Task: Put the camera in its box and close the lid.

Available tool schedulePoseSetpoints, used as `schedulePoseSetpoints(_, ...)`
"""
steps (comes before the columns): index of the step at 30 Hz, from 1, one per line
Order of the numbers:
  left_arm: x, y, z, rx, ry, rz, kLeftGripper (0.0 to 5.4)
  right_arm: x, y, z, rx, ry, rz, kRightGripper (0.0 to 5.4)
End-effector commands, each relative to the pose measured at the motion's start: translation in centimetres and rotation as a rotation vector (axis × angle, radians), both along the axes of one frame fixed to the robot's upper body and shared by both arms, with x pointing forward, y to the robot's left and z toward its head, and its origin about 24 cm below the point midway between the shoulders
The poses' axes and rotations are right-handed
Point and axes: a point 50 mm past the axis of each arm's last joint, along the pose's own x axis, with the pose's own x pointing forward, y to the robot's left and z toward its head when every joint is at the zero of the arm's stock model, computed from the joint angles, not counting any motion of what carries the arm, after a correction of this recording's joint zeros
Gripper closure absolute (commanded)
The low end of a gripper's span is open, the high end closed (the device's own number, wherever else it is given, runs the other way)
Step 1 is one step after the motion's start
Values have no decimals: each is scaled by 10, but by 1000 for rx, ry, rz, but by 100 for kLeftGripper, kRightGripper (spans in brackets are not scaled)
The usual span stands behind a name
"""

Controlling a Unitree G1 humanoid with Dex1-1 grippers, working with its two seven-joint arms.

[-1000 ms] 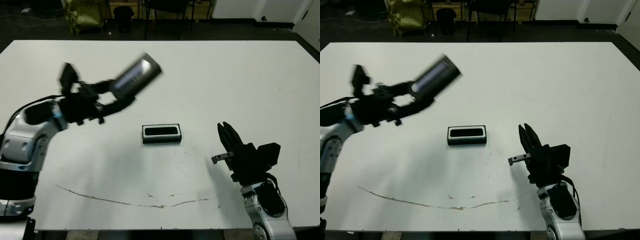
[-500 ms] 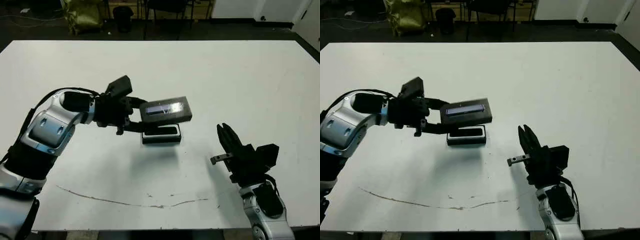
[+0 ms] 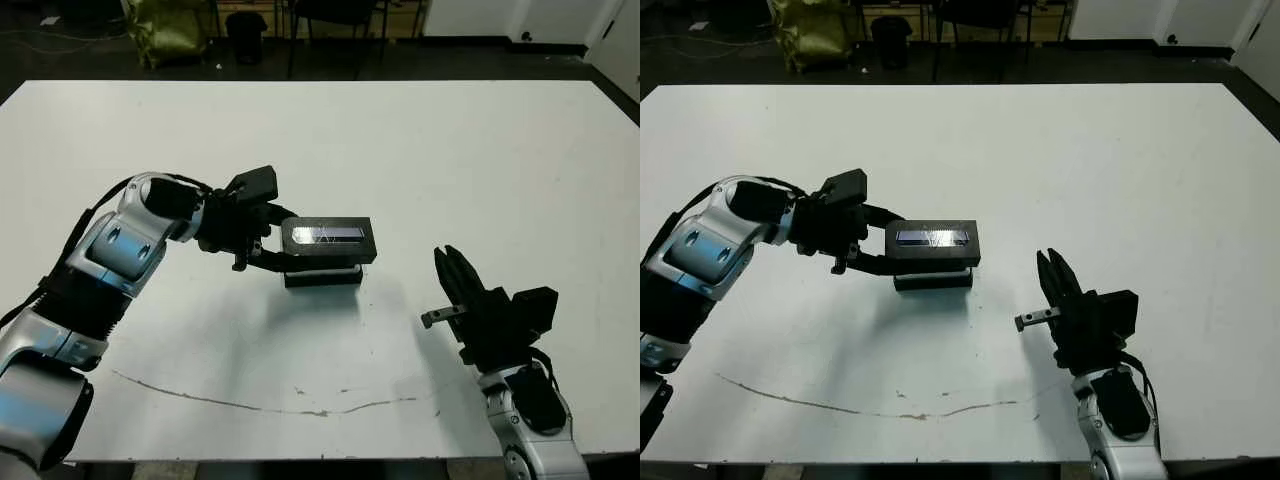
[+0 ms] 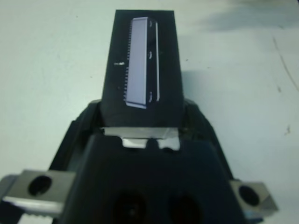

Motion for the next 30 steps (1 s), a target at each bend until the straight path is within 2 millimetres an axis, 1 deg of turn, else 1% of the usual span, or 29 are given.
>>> schedulePoseSetpoints(1, 4, -2, -3, 37, 7, -10, 288, 0, -3, -4, 0, 22, -13, 540)
schedulePoseSetpoints(9, 11, -8, -10, 19, 93, -31, 288, 0, -3, -5, -3, 16, -11, 540)
schedulePoseSetpoints(15, 10, -10, -15, 50, 108, -66, 288, -1, -3, -6, -9, 22, -12, 540)
schedulePoseSetpoints(23, 9, -9, -18, 70, 176, -68, 288, -2, -2, -4, -10, 47, -21, 540)
schedulePoseSetpoints(30, 8, -10, -20, 100, 122, -74, 288, -2, -2, -4, 1, 39, -18, 540)
